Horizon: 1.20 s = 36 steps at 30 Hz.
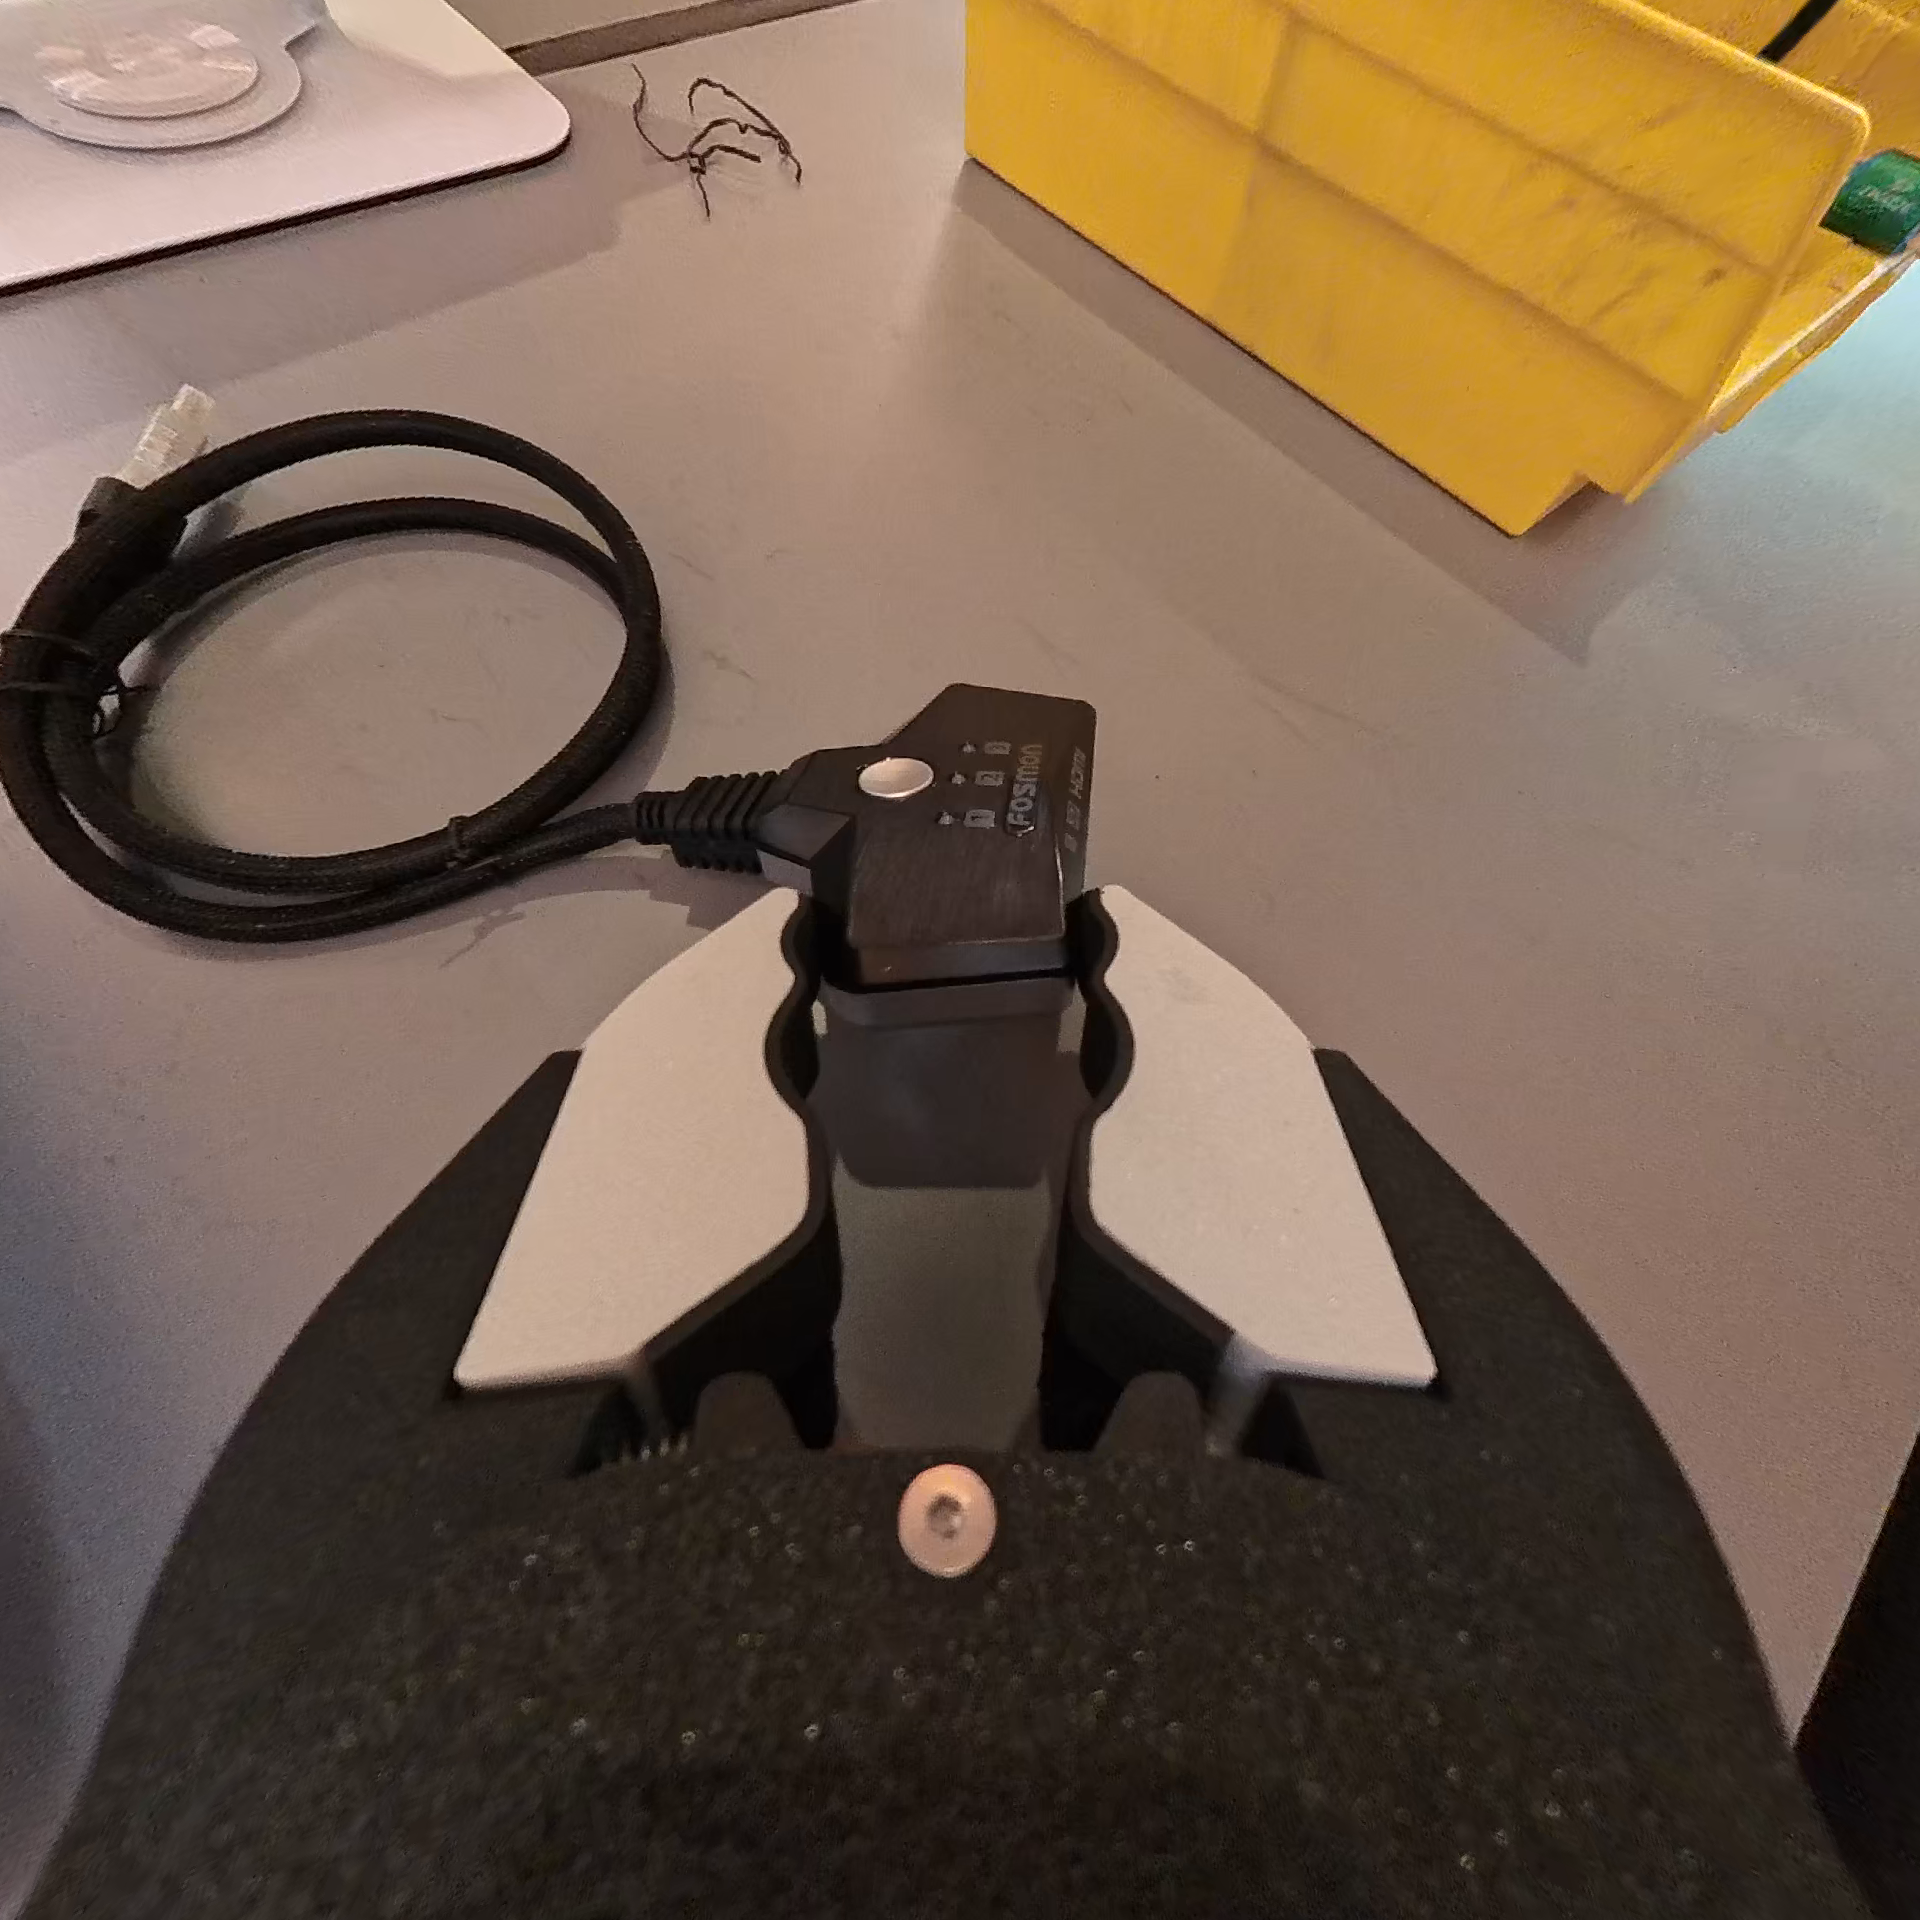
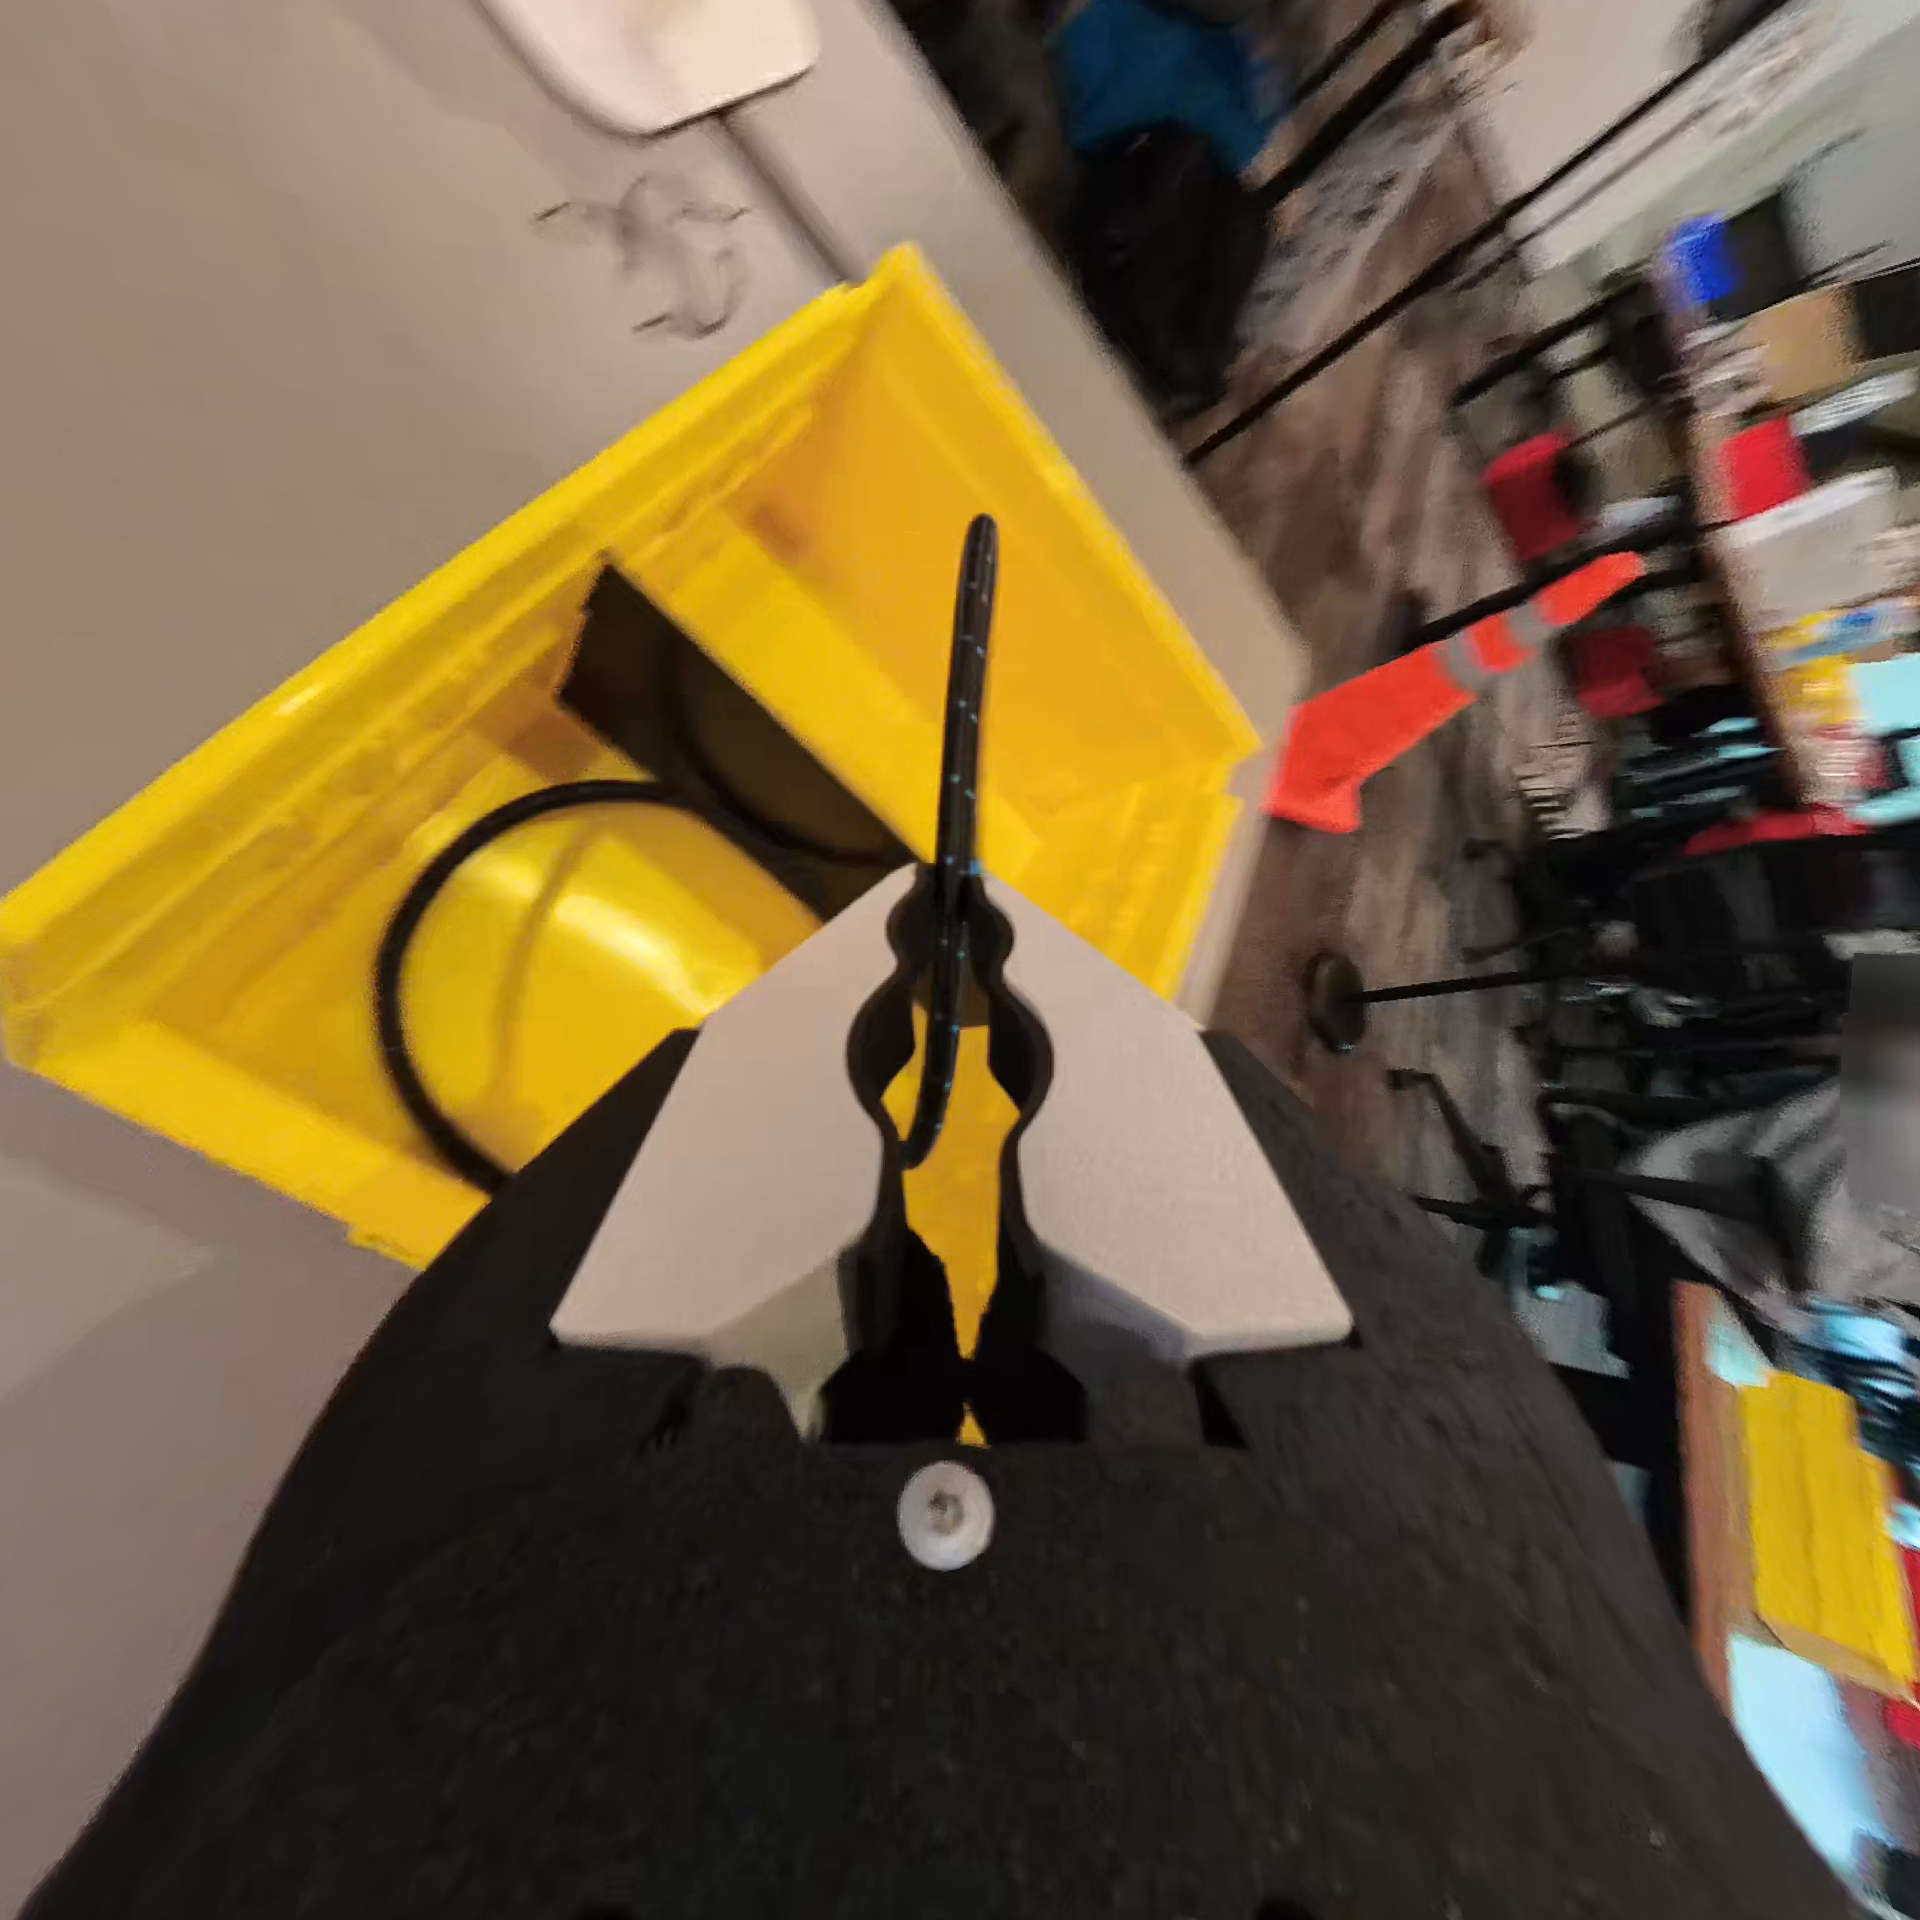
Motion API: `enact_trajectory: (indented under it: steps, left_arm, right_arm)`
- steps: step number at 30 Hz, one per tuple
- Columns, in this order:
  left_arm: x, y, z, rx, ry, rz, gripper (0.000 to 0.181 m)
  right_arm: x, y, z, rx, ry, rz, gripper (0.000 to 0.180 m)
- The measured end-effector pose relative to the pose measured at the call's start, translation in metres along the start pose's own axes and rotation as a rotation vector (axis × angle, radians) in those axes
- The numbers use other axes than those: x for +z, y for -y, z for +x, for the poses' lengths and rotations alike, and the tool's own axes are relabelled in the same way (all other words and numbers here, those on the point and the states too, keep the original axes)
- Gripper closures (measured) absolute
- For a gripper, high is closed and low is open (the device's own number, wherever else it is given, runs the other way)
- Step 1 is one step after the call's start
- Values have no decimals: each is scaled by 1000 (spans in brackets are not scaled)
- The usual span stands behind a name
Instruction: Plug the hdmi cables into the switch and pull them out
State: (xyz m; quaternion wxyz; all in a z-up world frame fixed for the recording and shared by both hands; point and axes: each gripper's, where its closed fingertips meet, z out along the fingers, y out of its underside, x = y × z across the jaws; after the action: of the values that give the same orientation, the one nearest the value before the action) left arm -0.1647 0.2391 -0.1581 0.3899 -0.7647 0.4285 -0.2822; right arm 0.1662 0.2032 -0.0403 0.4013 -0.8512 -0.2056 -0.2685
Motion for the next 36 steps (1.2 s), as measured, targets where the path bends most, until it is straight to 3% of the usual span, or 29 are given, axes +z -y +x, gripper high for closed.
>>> enact_trajectory:
  steps: [3, 8, 17, 24, 30, 36]
  left_arm:
    - [0, 0, 0, -1, -1, 0, 133]
    - [0, 0, 0, 2, 1, -3, 133]
    - [0, -1, 0, 1, 2, -3, 133]
    - [0, -1, 1, -2, -2, -3, 133]
    - [0, -1, 1, -1, -4, -4, 133]
    - [0, -1, 1, 0, -5, -5, 133]
  right_arm:
    - [-49, 13, 34, -38, -162, 99, 174]
    - [-100, 13, 19, -284, -182, 85, 174]
    - [-41, -22, -54, -562, -69, -102, 173]
    - [-41, -9, -94, -515, 23, -50, 174]
    - [-63, -20, -93, -472, -90, -81, 173]
    - [-79, -36, -52, -438, -250, -102, 174]
